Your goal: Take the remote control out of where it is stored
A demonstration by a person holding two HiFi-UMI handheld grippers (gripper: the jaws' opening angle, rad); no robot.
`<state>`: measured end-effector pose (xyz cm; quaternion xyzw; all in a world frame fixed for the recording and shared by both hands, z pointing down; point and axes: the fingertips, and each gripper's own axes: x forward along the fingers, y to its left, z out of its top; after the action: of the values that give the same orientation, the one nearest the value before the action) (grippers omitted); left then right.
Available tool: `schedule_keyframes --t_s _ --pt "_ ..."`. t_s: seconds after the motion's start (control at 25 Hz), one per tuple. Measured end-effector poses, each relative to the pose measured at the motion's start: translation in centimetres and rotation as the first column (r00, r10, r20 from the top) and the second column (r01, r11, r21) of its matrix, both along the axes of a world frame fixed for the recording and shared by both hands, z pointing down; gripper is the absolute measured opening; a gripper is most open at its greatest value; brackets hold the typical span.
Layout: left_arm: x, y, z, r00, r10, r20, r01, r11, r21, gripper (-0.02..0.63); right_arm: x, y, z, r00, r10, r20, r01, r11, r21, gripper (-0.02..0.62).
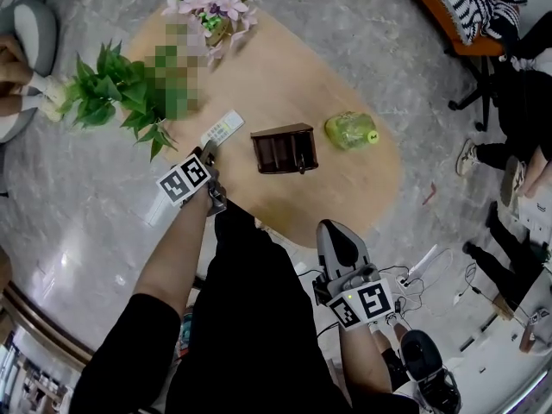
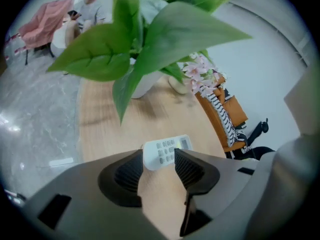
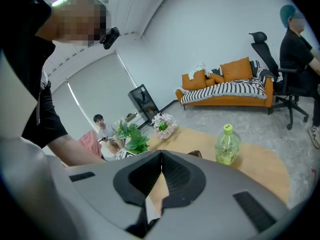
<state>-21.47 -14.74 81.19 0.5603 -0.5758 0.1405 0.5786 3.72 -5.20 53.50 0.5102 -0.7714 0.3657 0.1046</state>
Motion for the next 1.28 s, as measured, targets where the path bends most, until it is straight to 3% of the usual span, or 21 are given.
schedule_keyframes --t_s 0.16,0.32,0.44,0.56,0.68,0.88,0.96,1.04,1.28 --pt "2.4 -1.4 -6.1 0.991 0.132 -0.013 -0.129 0.985 0.118 0.183 -0.2 -0.8 -2.7 1.000 -0.003 0.003 0.003 0.998 0.069 0.008" --pt "5.2 -2.1 -12.9 0.964 0.267 0.002 -0.260 0.936 0.238 0.178 -0.4 -1.1 -6.7 1.000 -0.021 -0.008 0.022 0.988 0.150 0.008" --pt "6.1 -3.6 -19.2 0.929 0.350 0.120 -0.369 0.853 0.369 0.085 -0.2 -2.3 -9.6 0.999 -0.029 -0.027 0.035 0.969 0.243 0.008" --pt "6.5 -2.8 -25.7 0.910 0.369 0.191 -0.414 0.775 0.477 0.021 0.7 -2.2 -12.6 0.999 -0.027 -0.043 0.039 0.952 0.304 0.008" --pt "7.5 -0.7 -31.6 0.895 0.388 0.222 -0.443 0.702 0.558 0.015 2.3 -1.4 -15.3 0.999 -0.005 -0.040 0.019 0.939 0.342 0.008" --pt "9.8 2.6 -40.4 0.859 0.412 0.304 -0.499 0.541 0.677 0.008 4.3 0.0 -18.6 0.999 0.024 -0.026 -0.012 0.915 0.403 0.008" --pt "10.4 4.1 -43.2 0.850 0.410 0.331 -0.511 0.488 0.708 0.008 4.7 0.6 -19.7 0.999 0.027 -0.020 -0.016 0.906 0.422 0.008" --pt "10.6 5.5 -44.9 0.856 0.397 0.331 -0.499 0.467 0.730 0.008 5.2 1.3 -20.4 0.999 0.033 -0.011 -0.025 0.897 0.441 0.008" --pt "11.1 8.1 -46.9 0.888 0.352 0.295 -0.440 0.469 0.766 0.008 7.1 3.5 -21.6 0.998 0.066 0.017 -0.066 0.884 0.463 0.008"
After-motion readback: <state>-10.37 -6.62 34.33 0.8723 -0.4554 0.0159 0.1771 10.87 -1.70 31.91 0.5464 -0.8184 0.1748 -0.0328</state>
